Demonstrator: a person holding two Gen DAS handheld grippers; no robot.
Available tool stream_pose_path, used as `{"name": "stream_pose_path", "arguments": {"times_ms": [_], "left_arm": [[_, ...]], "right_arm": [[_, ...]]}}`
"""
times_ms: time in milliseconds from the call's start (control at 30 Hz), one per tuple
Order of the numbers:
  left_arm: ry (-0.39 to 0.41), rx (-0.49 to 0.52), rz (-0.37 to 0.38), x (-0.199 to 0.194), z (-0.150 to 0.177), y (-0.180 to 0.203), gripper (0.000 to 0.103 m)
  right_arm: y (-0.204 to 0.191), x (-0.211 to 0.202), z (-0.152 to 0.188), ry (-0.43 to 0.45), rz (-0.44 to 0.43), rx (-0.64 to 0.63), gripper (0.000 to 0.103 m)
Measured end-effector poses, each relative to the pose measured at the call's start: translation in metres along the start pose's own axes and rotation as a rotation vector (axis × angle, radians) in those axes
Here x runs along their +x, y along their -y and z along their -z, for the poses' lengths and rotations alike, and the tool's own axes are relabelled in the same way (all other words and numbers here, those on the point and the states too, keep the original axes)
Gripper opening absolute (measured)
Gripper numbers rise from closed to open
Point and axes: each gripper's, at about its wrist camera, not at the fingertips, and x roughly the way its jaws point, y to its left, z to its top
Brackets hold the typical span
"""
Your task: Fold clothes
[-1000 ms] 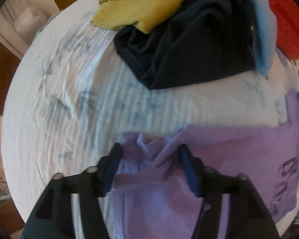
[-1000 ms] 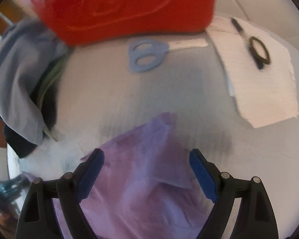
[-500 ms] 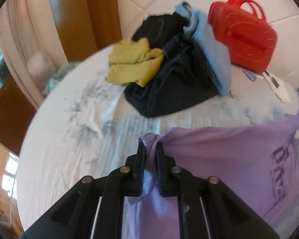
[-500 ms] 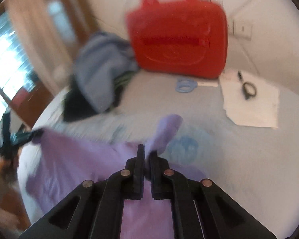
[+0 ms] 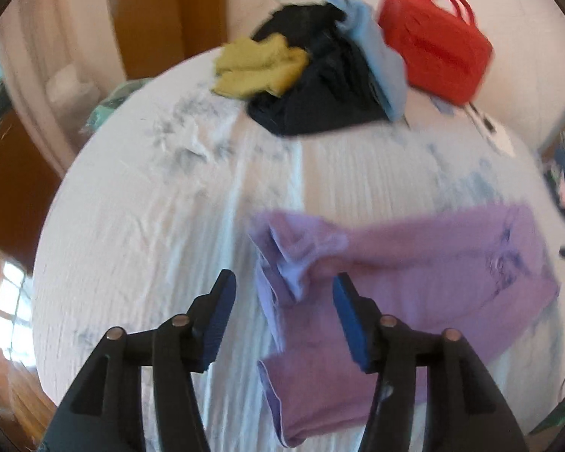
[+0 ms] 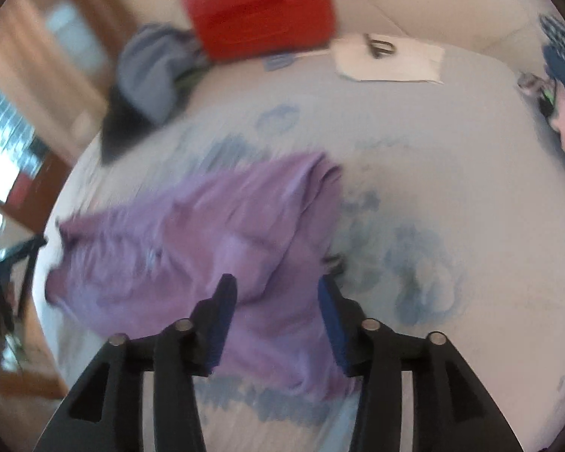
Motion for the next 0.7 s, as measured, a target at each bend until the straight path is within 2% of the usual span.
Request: {"name": "stream_pose_path", "arguments": {"times_ms": [133, 267, 367, 467, 500, 600, 667, 700], "left_arm": [[-0.074, -0.105, -0.021, 0.02, -0.03, -0.016, 0.053], [-0.152, -0.164, 0.008, 0.049, -0.047, -0.022, 0.053], [-0.18, -0.16, -0.019, 0.067, -0.054, -0.019, 0.053], [-0.208, -0.135, -0.053, 0.083, -0.058, -0.014, 0.053], [-0.228, -0.128, -0.049, 0.089, -0.057, -0.012, 0.053], [-0.29, -0.106, -0.023, 0.103, -0.051, -0.006, 0.053], [-0.305, -0.056, -0.033, 0.105, -0.043, 0.003, 0.018], [-0.309, -0.026, -0.044, 0.105, -0.038, 0.009, 0.01]], "right_arm": [[0.01, 0.014, -0.03, -0.061, -0.067, 0.129, 0.048], [0.019, 0.038, -0.051, -0.142, -0.067, 0.229, 0.052], [0.021, 0.053, -0.064, -0.168, -0.058, 0.258, 0.054], [0.02, 0.064, -0.077, -0.161, -0.021, 0.259, 0.064], [0.02, 0.07, -0.081, -0.164, -0.001, 0.257, 0.068], [0.014, 0.091, -0.086, -0.211, 0.013, 0.226, 0.068], [-0.003, 0.103, -0.088, -0.247, 0.031, 0.13, 0.045], [-0.015, 0.105, -0.089, -0.252, 0.063, 0.056, 0.015]]}}
